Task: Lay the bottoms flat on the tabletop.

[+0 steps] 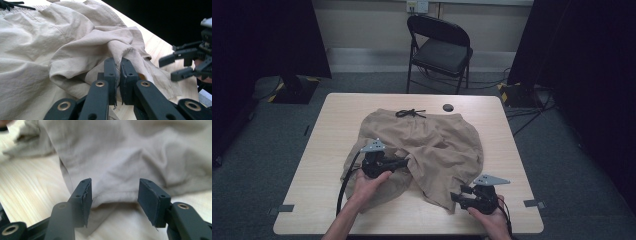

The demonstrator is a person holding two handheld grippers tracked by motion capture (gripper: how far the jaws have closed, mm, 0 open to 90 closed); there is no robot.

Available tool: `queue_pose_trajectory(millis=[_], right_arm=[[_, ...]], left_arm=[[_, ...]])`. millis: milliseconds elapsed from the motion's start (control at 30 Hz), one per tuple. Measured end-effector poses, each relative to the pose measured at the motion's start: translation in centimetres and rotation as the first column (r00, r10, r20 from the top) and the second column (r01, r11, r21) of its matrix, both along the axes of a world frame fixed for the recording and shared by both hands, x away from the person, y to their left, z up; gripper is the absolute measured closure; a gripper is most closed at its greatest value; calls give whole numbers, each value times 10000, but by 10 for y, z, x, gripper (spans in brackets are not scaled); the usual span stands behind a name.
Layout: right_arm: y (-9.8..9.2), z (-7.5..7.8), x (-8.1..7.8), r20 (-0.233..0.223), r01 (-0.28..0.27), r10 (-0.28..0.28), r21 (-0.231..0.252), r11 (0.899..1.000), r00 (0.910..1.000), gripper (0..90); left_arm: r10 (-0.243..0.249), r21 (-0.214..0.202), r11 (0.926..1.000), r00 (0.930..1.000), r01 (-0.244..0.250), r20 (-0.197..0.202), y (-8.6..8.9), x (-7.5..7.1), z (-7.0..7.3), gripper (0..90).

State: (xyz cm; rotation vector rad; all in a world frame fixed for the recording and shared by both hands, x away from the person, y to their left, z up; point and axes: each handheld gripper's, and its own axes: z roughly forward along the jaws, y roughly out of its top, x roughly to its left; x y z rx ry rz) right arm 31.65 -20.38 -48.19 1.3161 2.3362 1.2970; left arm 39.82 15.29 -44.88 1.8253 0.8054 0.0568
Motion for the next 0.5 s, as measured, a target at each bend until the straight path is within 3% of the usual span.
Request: queue_pose_trajectory(millis=[100,233,300,500], right_arm=[[1,-8,-3,-161,-139,134,-277,9995,9998,483],[2,-11,1,-169,-298,289,-551,9980,9994,770],[-2,-10,2,-180,-97,88,-487,9988,9998,880],[-36,10,2,392,958,-965,198,9952,9946,891]], left_arm=[[-34,-23,10000,10000,34,-7,-1,0,0,851],[-144,-49,9999,9999,144,-71,-1,-2,1,851],[-245,-49,9997,9997,245,-59,0,-4,1,851],[-822,265,9963,9966,822,23,-4,-20,4,851]])
